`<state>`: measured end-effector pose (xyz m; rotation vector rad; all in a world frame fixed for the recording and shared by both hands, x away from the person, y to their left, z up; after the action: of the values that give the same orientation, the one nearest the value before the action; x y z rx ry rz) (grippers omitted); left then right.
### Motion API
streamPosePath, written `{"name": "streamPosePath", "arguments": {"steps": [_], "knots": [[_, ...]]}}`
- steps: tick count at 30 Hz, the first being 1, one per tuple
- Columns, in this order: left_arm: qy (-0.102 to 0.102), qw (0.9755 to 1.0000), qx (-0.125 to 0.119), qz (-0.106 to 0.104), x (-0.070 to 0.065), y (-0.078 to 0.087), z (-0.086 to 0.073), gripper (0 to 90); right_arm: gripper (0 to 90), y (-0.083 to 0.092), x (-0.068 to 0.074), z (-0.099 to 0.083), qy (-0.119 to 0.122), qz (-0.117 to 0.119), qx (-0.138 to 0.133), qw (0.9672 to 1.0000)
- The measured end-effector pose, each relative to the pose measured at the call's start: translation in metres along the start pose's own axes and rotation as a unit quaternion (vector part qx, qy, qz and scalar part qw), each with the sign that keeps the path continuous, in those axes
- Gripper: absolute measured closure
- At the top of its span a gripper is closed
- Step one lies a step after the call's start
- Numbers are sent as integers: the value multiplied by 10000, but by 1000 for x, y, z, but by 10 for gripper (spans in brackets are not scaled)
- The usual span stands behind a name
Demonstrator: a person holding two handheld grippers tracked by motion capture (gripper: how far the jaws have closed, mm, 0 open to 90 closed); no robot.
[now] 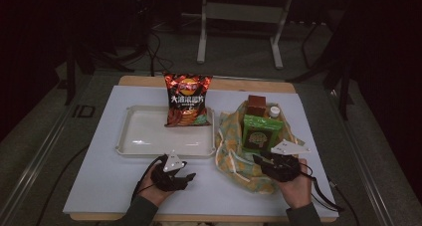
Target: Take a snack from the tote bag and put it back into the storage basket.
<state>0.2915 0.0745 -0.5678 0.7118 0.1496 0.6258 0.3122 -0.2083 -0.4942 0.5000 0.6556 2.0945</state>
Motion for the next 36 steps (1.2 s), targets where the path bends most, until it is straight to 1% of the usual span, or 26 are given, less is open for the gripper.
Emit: {"name": "streamPosePath", "arguments": {"steps": [1,3,4,8,10,11,12,13,15,16,17,18,19,20,22,23,25,27,28,30,33,35,36], "knots": [[-67,9999,-69,-38,-3,2,7,462,646,1,-1,-1,2,-3,-14,10000],[-174,9997,-126,-68,-6,6,15,462,647,3,-5,-5,-29,0,-30,10000],[-198,9996,-175,-86,-7,7,19,463,647,3,-8,-6,-48,-10,-27,10000],[-425,9985,-277,-198,-10,10,45,463,646,4,-15,-9,-148,-53,-44,9999],[-489,9979,-329,-261,-9,9,56,463,645,5,-18,-9,-175,-62,-84,9998],[-483,9975,-401,-327,-8,9,65,463,645,6,-19,-8,-188,-54,-108,9998],[-484,9973,-428,-354,-7,9,70,463,645,6,-20,-8,-188,-57,-134,9997],[-494,9969,-489,-379,-4,8,81,463,645,7,-21,-8,-215,-61,-131,9997],[-564,9961,-514,-438,0,8,91,463,645,7,-23,-9,-251,-68,-136,9996],[-564,9958,-555,-472,2,8,96,463,645,8,-23,-9,-257,-61,-145,9995],[-534,9954,-606,-521,6,8,103,464,645,8,-24,-9,-256,-59,-146,9995],[-533,9952,-629,-519,9,8,107,465,645,8,-24,-9,-265,-47,-142,9995],[-525,9949,-664,-555,15,8,115,467,645,8,-25,-8,-279,-35,-148,9995],[-518,9947,-679,-570,18,8,118,467,645,8,-25,-8,-298,-11,-169,9994],[-457,9948,-711,-572,26,6,125,464,644,8,-25,-8,-294,-15,-171,9994],[-431,9947,-740,-566,31,6,130,456,644,8,-25,-8,-311,-7,-171,9994],[-429,9945,-782,-547,39,4,139,447,643,9,-26,-7,-346,19,-190,9992],[-453,9942,-806,-543,44,2,145,446,643,10,-26,-7,-354,27,-201,9992],[-431,9941,-819,-562,46,2,148,446,643,10,-26,-7,-354,33,-208,9992],[-479,9940,-825,-539,50,-1,155,445,643,10,-27,-7,-368,41,-209,9991],[-541,9932,-853,-584,54,-3,167,443,643,10,-27,-7,-370,54,-217,9991],[-554,9925,-854,-673,56,-6,174,436,643,11,-27,-6,-368,67,-232,9990],[-579,9923,-850,-684,56,-7,177,433,642,11,-27,-6,-381,76,-242,9990]]}}
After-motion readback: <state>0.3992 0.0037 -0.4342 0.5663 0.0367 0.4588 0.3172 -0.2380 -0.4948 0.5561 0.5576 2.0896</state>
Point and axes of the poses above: each handheld gripper's, and its own axes: y roughly backward along the jaws, z roughly out of its top, x roughly to its left, the point moved 6 cm from there along -y, roughly forward along the jaws, and after that the axes turned 8 degrees about -y, right-handed, at the moved point
